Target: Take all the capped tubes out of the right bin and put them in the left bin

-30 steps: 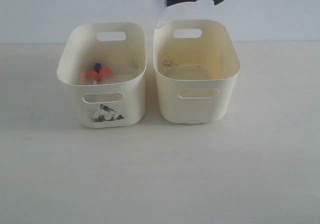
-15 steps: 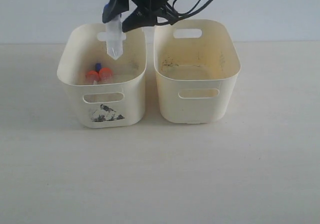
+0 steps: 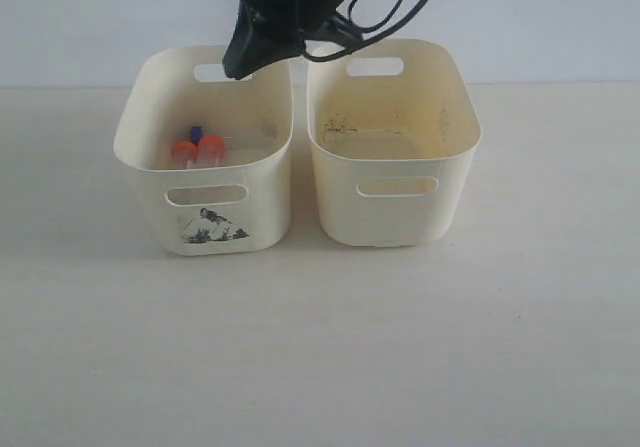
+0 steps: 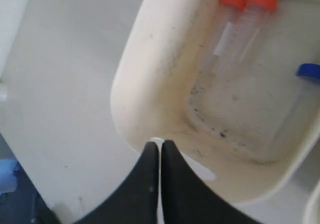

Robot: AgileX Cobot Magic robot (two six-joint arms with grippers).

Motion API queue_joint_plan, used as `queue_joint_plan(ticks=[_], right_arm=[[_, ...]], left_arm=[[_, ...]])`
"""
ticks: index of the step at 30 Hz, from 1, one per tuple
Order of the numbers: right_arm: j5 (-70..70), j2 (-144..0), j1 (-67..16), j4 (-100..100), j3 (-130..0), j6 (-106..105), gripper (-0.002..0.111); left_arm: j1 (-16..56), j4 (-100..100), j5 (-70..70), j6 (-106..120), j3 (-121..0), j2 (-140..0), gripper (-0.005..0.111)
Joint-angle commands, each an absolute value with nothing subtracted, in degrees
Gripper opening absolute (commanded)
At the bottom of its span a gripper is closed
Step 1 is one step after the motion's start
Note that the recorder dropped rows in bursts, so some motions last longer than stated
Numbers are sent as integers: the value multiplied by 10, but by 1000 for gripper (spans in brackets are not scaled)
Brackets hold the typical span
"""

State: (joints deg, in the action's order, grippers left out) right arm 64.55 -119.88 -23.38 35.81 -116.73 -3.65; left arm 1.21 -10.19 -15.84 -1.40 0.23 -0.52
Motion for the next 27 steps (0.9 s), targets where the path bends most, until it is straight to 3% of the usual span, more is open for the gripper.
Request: queue_joint_plan(ticks=[1,7,16,27], right_arm=[[670,-1135,-233,302,-1166,-12,0],[700,-1034,-262,295,-1166,-21,0],[700,-914,-390,243,-1166,-51,0],[700,-874,-406,288,-1167,-66,0]], left_arm=[[11,-101,-150,-21,0,-4,4],[11,-101,-150,-21,0,-4,4],[11,-101,-150,-21,0,-4,4],[11,-101,-150,-21,0,-4,4]])
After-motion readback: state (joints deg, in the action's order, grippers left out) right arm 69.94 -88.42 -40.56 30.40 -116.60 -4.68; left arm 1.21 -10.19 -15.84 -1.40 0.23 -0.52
